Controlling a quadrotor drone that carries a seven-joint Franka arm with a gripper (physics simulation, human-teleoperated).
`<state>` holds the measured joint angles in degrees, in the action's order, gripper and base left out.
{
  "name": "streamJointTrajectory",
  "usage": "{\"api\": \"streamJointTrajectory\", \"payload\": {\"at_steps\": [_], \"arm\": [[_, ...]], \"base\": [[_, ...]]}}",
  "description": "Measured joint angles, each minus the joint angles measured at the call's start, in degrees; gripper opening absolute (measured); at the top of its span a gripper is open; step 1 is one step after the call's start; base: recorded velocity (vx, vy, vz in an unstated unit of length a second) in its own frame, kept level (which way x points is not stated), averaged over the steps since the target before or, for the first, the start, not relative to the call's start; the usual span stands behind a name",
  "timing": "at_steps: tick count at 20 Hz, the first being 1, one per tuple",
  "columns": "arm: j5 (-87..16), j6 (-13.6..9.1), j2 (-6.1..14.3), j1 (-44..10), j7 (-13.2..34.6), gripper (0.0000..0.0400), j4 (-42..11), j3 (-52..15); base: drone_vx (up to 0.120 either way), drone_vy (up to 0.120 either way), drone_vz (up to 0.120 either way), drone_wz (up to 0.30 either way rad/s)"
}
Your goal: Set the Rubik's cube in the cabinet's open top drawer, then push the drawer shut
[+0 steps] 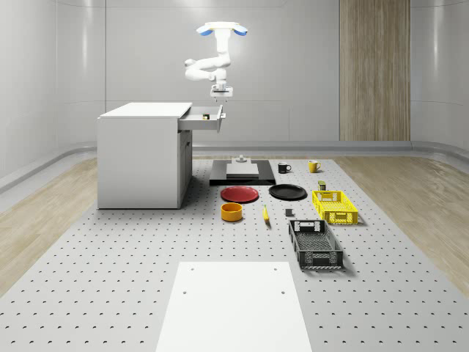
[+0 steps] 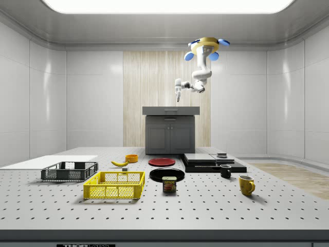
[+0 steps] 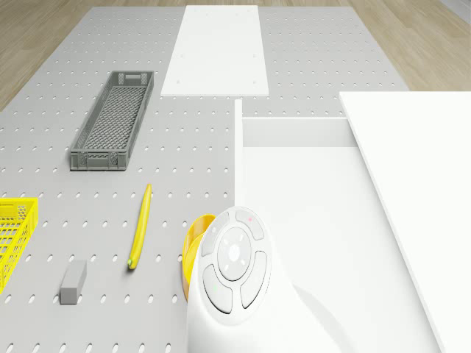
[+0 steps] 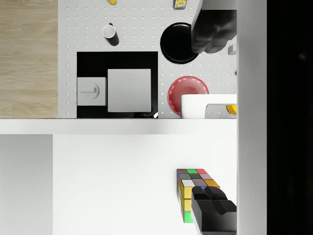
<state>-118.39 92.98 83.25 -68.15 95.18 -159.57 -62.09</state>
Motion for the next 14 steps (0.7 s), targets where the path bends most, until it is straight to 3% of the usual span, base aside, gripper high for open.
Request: {"api": "streamJointTrajectory", "payload": {"at_steps": [4, 8, 14], "arm": [[-0.05, -0.11, -0.12, 0.07, -0.05, 0.04, -0.01, 0.01], [-0.1, -0.22, -0.23, 0.13, -0.1, 0.04, -0.03, 0.03], [-0.18, -0.36, -0.38, 0.22, -0.17, 0.04, -0.04, 0.06]], "base": [[0.0, 0.12, -0.01, 0.0], [0.0, 0.12, -0.07, 0.0], [0.0, 0.12, -0.12, 0.0]]}}
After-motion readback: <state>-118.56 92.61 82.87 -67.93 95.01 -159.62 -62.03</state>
